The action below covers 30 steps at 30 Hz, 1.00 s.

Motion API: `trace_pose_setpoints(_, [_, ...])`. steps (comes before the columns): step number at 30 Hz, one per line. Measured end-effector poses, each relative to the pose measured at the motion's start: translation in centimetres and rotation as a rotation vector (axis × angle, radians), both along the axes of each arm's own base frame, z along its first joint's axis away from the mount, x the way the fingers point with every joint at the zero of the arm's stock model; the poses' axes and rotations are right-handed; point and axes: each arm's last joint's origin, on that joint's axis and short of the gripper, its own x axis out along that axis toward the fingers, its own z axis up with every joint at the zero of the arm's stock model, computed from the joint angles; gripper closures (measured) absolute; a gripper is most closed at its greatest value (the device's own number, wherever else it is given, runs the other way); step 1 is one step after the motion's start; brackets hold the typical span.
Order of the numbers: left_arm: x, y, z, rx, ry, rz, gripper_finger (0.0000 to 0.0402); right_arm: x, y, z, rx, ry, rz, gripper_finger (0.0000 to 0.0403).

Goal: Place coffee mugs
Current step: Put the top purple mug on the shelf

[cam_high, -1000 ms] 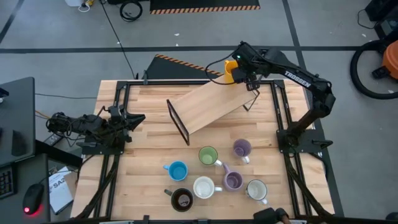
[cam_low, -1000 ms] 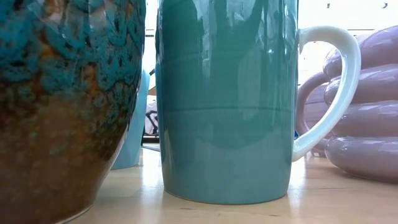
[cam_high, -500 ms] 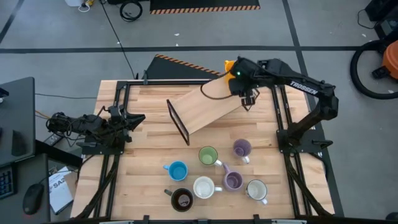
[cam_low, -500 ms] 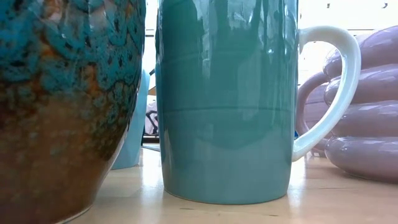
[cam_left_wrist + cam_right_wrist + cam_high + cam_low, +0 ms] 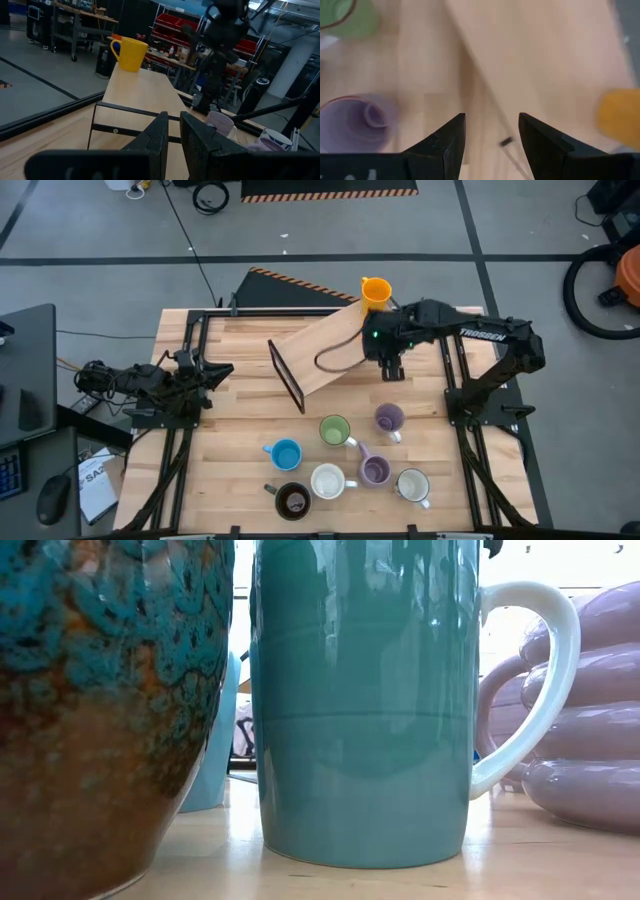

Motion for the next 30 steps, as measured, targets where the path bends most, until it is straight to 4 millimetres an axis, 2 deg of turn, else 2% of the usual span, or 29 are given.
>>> trace_pose_setpoints(8, [0.0,0.0,0.0,0.0,0.0,0.0,0.0347,0.4,4.1,-2.6,0.029,0.031,-0.05,0.0217])
trace_pose_setpoints(18, [0.0,0.0,0.0,0.0,0.001,0.0,0.0347,0.1,8.1,-4.0,0.112,-0.004,-0.225,0.0217])
trace_pose_setpoints(25, [0.0,0.0,-0.1,0.002,0.007,0.0,0.0347,-0.3,11.4,-5.1,0.125,-0.03,-0.204,0.0217])
trace_pose_setpoints(30, [0.0,0.0,-0.1,0.003,0.014,0.0,0.0347,-0.8,12.8,-6.3,0.127,-0.015,-0.213,0.0217])
